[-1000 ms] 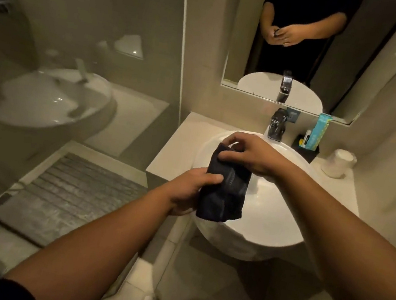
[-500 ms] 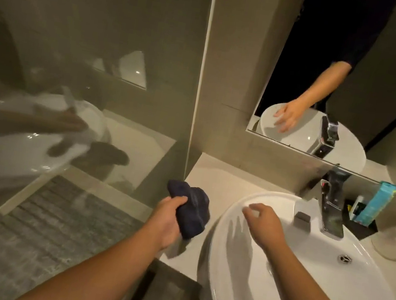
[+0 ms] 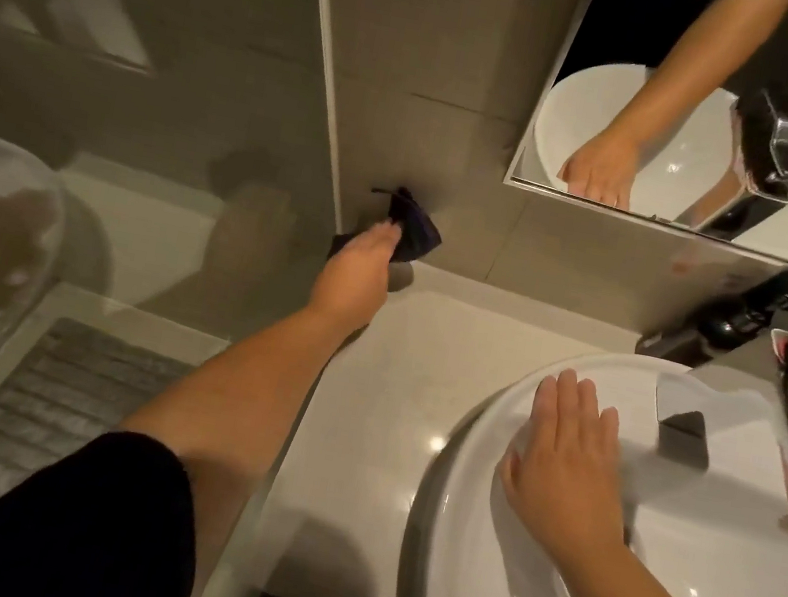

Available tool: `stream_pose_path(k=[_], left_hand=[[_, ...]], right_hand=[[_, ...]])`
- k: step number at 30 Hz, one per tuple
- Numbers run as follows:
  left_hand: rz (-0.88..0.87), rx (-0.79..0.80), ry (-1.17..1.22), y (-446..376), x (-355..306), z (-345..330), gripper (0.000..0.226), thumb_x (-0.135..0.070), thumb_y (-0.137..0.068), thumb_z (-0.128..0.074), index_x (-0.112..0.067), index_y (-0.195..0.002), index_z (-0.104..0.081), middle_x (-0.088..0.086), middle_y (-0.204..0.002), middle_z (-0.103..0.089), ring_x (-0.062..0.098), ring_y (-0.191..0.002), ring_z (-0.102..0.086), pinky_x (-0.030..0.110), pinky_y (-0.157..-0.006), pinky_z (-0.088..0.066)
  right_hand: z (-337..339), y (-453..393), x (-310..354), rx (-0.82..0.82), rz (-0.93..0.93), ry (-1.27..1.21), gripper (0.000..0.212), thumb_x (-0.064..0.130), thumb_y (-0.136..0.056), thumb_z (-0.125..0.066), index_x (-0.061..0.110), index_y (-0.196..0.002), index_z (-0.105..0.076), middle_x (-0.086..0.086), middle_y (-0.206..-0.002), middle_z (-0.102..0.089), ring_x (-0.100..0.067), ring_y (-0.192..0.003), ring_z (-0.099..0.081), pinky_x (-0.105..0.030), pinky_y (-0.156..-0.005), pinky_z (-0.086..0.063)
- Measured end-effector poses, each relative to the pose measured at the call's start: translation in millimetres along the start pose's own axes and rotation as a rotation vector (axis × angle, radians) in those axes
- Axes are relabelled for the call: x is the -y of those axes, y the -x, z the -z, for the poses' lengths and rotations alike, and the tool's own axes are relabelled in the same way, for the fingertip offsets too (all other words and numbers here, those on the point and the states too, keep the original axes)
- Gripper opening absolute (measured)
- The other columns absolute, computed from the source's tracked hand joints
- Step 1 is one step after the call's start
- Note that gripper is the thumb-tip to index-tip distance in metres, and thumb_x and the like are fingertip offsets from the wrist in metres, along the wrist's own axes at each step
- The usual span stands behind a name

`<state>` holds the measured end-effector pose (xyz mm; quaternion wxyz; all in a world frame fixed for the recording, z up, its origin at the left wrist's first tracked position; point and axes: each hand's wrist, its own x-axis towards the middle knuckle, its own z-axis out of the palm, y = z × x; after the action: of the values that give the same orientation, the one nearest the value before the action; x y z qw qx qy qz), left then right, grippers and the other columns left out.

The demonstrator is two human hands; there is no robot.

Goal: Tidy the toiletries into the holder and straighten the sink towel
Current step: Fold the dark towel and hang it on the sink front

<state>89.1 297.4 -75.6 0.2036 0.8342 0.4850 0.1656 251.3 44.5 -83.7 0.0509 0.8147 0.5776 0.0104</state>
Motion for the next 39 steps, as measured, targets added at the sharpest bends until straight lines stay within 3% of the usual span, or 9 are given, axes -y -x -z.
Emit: stream_pose_path(k=[4, 12, 17, 21, 25, 33, 35, 37, 39], left_hand=[[-0.24, 0.354, -0.325, -3, 23, -32, 0.068, 0.008, -0.088, -0.042, -0.01, -0.15, -0.023, 0.009, -0.16, -0.017, 0.025, -0.148, -0.012, 0.038, -0.12, -0.008], [-0.24, 0.377, -0.311, 10, 18, -24, 0.065, 0.007, -0.09, -0.039, -0.009, -0.15, -0.02, 0.008, -0.161, -0.015, 0.024, -0.148, -0.01, 0.038, -0.12, -0.007], [-0.201, 0.33, -0.321, 70, 17, -13, 0.059, 0.004, -0.09, -0.04, -0.008, -0.146, -0.029, 0.009, -0.156, -0.026, 0.025, -0.145, -0.02, 0.04, -0.118, -0.014], [-0.125, 0.319, -0.309, 140, 17, -10, 0.059, 0.0, -0.092, -0.04, -0.01, -0.148, -0.026, 0.007, -0.159, -0.022, 0.023, -0.147, -0.016, 0.04, -0.118, -0.012], [-0.026, 0.295, -0.301, 213, 12, -7, 0.06, -0.002, -0.093, -0.038, -0.013, -0.15, -0.022, 0.005, -0.16, -0.017, 0.022, -0.148, -0.011, 0.038, -0.12, -0.006], [0.095, 0.304, -0.427, 343, -25, 4, 0.057, -0.013, -0.095, -0.037, -0.013, -0.15, -0.022, 0.007, -0.16, -0.017, 0.022, -0.147, -0.014, 0.037, -0.12, -0.007], [0.144, 0.285, -0.406, 367, -40, 4, 0.052, -0.016, -0.095, -0.038, -0.014, -0.147, -0.031, 0.008, -0.157, -0.028, 0.024, -0.144, -0.025, 0.037, -0.117, -0.015], [0.306, 0.223, -0.252, 386, -55, 4, 0.043, -0.017, -0.094, -0.041, -0.015, -0.136, -0.047, 0.01, -0.139, -0.052, 0.028, -0.124, -0.05, 0.038, -0.103, -0.037], [0.678, 0.103, 0.215, 396, -66, 5, 0.034, -0.014, -0.091, -0.043, -0.014, -0.12, -0.06, 0.012, -0.111, -0.067, 0.031, -0.101, -0.063, 0.04, -0.088, -0.05]], right_hand=[[-3, -2, 0, -0.005, 0.009, 0.009, 0.079, 0.03, -0.085, -0.059, -0.002, -0.145, -0.02, -0.028, -0.153, -0.027, -0.045, -0.142, -0.022, -0.059, -0.116, -0.018], [-7, -2, -1, -0.019, 0.017, -0.025, 0.077, 0.027, -0.085, -0.05, -0.001, -0.147, -0.013, -0.027, -0.155, -0.019, -0.044, -0.144, -0.014, -0.057, -0.118, -0.009], [-8, -2, -3, -0.015, 0.046, -0.041, 0.088, 0.024, -0.078, -0.064, -0.002, -0.146, -0.014, -0.029, -0.155, -0.019, -0.045, -0.144, -0.013, -0.056, -0.117, -0.007], [-8, -1, -6, 0.005, 0.063, -0.016, 0.087, 0.028, -0.082, -0.061, -0.003, -0.147, -0.013, -0.029, -0.155, -0.016, -0.045, -0.144, -0.011, -0.057, -0.116, -0.008], [-6, -2, -7, 0.029, 0.056, -0.012, 0.072, 0.025, -0.09, -0.039, 0.0, -0.149, -0.005, -0.025, -0.158, -0.009, -0.041, -0.146, -0.005, -0.055, -0.118, -0.006], [21, 3, -9, 0.194, 0.085, 0.032, 0.084, 0.033, -0.089, -0.045, 0.005, -0.15, 0.005, -0.017, -0.161, 0.005, -0.036, -0.148, 0.004, -0.05, -0.119, -0.004], [27, 4, -9, 0.239, 0.084, 0.055, 0.086, 0.034, -0.09, -0.045, 0.006, -0.15, 0.009, -0.017, -0.161, 0.009, -0.035, -0.148, 0.006, -0.05, -0.12, -0.005], [33, 4, -9, 0.276, 0.089, 0.074, 0.087, 0.035, -0.09, -0.045, 0.006, -0.149, 0.012, -0.017, -0.161, 0.011, -0.035, -0.148, 0.007, -0.049, -0.12, -0.005], [39, 5, -9, 0.299, 0.09, 0.083, 0.087, 0.034, -0.09, -0.043, 0.005, -0.149, 0.013, -0.017, -0.16, 0.013, -0.035, -0.148, 0.008, -0.049, -0.12, -0.005]])
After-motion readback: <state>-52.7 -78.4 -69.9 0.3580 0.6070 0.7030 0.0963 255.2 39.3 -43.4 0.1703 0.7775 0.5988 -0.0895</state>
